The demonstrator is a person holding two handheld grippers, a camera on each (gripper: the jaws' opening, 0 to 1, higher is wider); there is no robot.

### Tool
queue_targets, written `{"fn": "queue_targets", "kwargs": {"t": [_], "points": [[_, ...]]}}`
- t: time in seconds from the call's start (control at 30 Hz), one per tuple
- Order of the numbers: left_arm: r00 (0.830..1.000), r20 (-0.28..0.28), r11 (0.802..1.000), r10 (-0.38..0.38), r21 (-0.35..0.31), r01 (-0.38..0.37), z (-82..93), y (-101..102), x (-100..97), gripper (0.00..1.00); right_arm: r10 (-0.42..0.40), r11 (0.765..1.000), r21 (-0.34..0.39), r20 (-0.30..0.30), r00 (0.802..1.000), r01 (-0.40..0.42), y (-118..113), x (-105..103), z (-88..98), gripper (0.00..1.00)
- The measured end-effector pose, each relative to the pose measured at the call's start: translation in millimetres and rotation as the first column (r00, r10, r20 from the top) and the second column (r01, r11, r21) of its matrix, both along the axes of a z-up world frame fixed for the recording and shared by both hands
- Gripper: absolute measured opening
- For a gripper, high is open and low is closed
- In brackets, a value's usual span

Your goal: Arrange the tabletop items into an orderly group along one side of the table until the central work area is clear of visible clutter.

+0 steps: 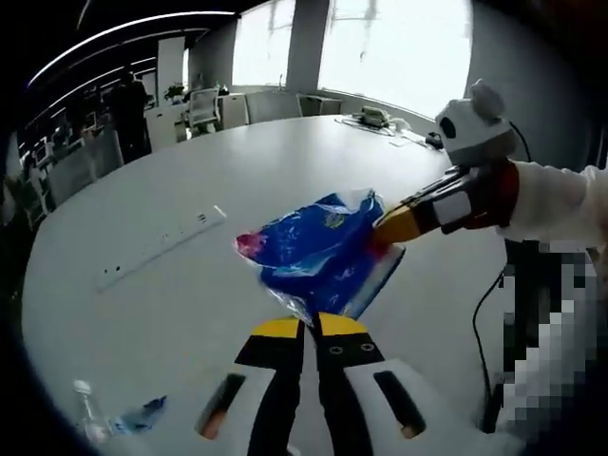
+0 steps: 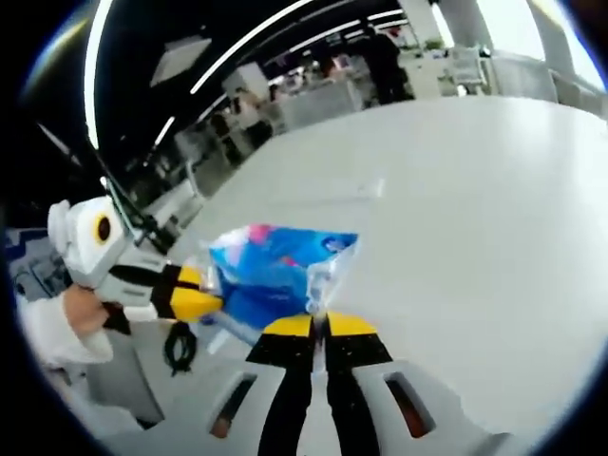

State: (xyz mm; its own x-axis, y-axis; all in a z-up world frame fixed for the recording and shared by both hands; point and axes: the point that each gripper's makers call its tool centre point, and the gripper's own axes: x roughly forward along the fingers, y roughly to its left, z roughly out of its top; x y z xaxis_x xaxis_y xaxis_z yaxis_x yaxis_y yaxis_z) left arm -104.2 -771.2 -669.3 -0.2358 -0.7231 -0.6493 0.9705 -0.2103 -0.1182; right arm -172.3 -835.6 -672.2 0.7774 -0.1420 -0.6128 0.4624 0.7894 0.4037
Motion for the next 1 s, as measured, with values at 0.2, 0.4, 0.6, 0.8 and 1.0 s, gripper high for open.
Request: {"fn": "queue_targets", "kwargs": {"t": [0.2, 0.4, 0.6, 0.8, 1.0], "points": [[1.000, -0.006, 0.998, -0.008, 0.062, 0.008, -27.0, -16.6, 7.7, 0.01, 0.011, 1.000, -0.012, -0.062, 0.998, -0.012, -16.3, 6.8, -28.3, 0.02], [0.999, -0.025, 0.990, 0.021, 0.139, -0.017, -58.1, -28.6, 16.4, 0.01, 0.036, 0.999, -0.030, -0.137, 0.990, -0.040, -32.9, 16.5, -67.5, 0.02], [0.999, -0.025, 0.982, 0.028, 0.186, -0.023, -79.6, -34.2, 19.3, 0.02, 0.055, 0.997, -0.042, -0.186, 0.981, -0.064, -44.9, 26.1, -90.6, 0.02], [0.999, -0.030, 0.976, 0.038, 0.216, -0.031, -93.1, -39.1, 24.2, 0.02, 0.064, 0.996, -0.042, -0.205, 0.977, -0.074, -51.6, 31.0, -102.9, 0.02], [0.998, -0.025, 0.974, 0.056, 0.219, -0.049, -98.3, -42.6, 27.5, 0.02, 0.046, 0.997, -0.050, -0.191, 0.981, -0.057, -58.1, 32.0, -103.9, 0.02]]}}
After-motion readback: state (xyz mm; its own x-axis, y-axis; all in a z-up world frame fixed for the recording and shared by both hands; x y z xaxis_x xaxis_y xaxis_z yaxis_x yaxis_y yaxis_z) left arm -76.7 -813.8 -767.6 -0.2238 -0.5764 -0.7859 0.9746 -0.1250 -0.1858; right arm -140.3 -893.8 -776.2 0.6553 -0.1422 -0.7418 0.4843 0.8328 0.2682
